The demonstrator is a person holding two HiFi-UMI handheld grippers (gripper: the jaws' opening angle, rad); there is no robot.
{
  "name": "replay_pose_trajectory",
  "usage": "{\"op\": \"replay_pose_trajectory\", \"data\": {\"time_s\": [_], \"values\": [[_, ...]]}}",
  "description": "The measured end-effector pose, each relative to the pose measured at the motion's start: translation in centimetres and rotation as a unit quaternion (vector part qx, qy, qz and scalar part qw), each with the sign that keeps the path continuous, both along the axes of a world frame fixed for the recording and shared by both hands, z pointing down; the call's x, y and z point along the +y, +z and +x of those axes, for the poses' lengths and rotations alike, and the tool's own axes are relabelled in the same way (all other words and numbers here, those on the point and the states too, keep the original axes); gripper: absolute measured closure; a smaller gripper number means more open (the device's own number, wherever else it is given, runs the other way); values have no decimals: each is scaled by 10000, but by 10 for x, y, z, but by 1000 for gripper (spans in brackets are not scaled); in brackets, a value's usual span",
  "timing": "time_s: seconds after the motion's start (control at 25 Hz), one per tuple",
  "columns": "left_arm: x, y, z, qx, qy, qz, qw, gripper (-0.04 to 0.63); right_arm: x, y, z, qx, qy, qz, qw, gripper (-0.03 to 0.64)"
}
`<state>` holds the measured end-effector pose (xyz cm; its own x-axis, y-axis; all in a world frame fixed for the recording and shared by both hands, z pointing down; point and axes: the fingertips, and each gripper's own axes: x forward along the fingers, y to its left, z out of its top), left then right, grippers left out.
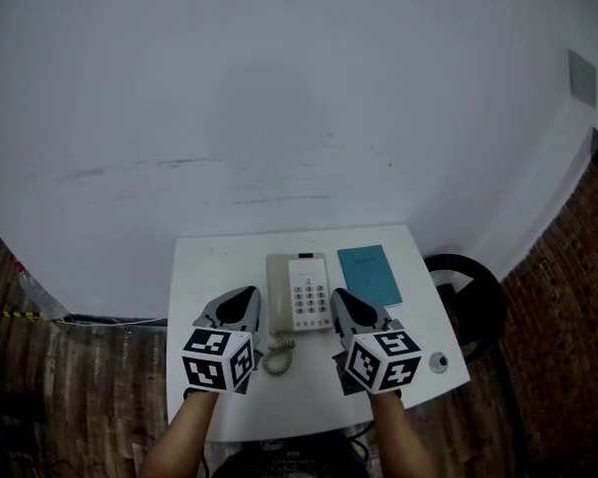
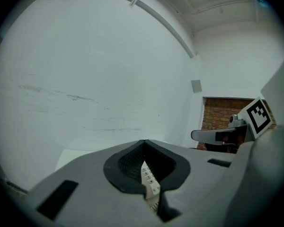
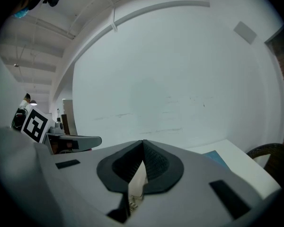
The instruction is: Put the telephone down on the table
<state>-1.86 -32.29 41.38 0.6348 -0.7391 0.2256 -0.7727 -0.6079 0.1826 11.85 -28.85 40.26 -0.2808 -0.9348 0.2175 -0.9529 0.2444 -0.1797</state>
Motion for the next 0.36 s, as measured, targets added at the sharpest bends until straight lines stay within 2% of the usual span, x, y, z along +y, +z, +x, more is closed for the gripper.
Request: {"op": "replay_pose_trajectory", "data": {"time_s": [0.36], "values": [[2, 6, 5, -20, 22, -65, 10000, 589, 2, 2, 2, -45, -27, 2, 10000, 615]]}}
